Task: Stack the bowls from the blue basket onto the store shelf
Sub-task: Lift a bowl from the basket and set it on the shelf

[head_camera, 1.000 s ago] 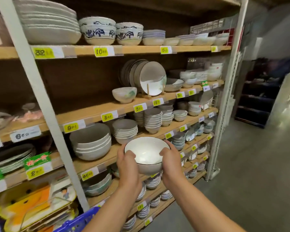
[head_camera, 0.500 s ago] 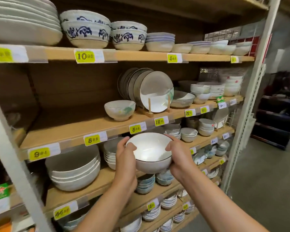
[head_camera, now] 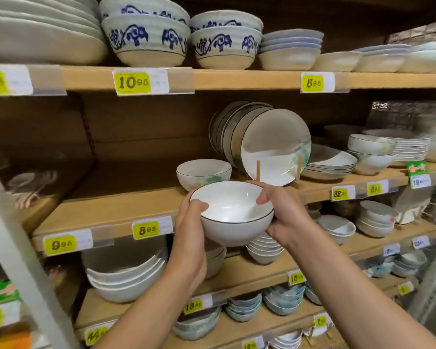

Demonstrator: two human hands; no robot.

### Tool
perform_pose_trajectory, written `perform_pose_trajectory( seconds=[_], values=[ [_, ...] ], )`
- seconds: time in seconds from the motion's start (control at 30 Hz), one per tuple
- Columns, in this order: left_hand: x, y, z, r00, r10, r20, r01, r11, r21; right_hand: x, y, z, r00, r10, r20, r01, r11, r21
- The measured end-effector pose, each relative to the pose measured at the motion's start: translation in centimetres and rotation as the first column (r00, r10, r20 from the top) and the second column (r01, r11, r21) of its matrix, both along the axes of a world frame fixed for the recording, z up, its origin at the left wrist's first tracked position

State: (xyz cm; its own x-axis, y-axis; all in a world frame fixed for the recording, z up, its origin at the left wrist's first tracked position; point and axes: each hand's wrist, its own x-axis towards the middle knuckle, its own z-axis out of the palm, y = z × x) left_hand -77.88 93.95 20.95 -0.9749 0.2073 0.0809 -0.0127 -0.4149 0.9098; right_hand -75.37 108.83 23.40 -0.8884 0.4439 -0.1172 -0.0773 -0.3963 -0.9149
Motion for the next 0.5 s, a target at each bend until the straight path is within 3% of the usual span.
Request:
perform_pose_trajectory(
  seconds=[0.3,0.5],
  values=[
    [-1.7,1.3,1.7,0.997,0.036,-0.063,-0.040,0.998,-0.055,-3.9,3.8,2.2,0.978,0.208,0.034,-0.208,0.978,-0.010],
    [-1.5,2.6,1.0,0.998,-0.004,-0.059,0.004,1.000,-0.005,-4.9,5.7,2.1,0.950,0.311,0.014,-0.311,0.950,-0.007]
  ],
)
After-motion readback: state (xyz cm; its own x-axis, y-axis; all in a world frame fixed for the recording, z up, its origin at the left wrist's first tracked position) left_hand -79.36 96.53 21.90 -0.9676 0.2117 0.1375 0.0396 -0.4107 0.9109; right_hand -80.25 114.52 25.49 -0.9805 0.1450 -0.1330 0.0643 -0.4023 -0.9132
